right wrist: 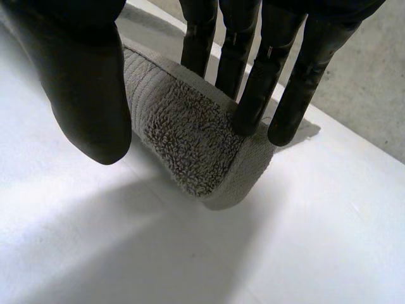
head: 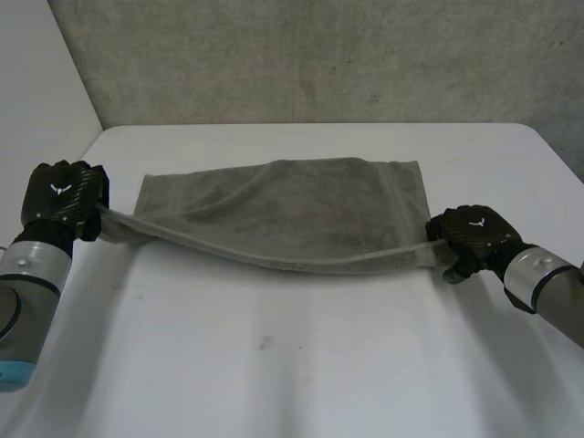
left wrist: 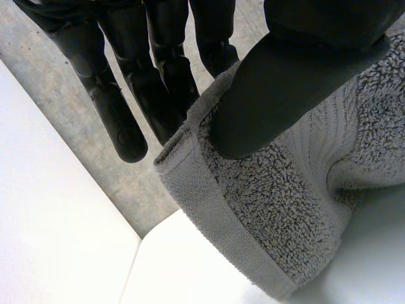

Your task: Fold the towel.

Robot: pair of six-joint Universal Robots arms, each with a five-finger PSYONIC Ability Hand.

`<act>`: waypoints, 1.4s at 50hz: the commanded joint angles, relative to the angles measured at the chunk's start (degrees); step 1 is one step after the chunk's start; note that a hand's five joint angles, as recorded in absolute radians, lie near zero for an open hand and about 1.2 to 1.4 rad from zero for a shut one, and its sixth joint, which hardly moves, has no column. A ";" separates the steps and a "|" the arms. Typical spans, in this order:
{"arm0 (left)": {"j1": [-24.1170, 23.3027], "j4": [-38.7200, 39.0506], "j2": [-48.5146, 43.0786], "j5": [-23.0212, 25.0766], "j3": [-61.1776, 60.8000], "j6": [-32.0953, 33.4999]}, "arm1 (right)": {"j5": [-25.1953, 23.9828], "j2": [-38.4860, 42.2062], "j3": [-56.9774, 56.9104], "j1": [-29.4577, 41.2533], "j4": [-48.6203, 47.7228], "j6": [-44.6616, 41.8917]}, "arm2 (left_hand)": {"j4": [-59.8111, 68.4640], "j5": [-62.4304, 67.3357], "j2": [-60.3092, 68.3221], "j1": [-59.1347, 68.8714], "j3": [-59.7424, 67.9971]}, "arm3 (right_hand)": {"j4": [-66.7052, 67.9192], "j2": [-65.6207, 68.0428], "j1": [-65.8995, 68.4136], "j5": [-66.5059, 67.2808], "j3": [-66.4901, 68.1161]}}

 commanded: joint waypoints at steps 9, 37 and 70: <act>-0.07 -0.08 -0.01 0.01 -0.26 0.04 | -0.10 0.08 -2.25 -0.44 3.78 -3.67 | 10.12 10.56 10.18 10.69 10.21 | 6.40 5.88 6.66 7.70 5.90; -0.07 -0.08 -0.01 0.09 -0.79 0.04 | 2.44 0.17 -4.27 0.00 5.54 -12.20 | 10.12 10.56 10.18 10.69 10.21 | 10.13 9.61 10.39 11.43 9.63; -0.07 -0.08 -0.10 0.09 -1.06 0.04 | 2.80 2.19 -2.43 -0.26 7.30 -12.46 | 10.12 10.56 10.18 10.69 10.21 | -1.82 -2.34 -1.57 -0.52 -2.32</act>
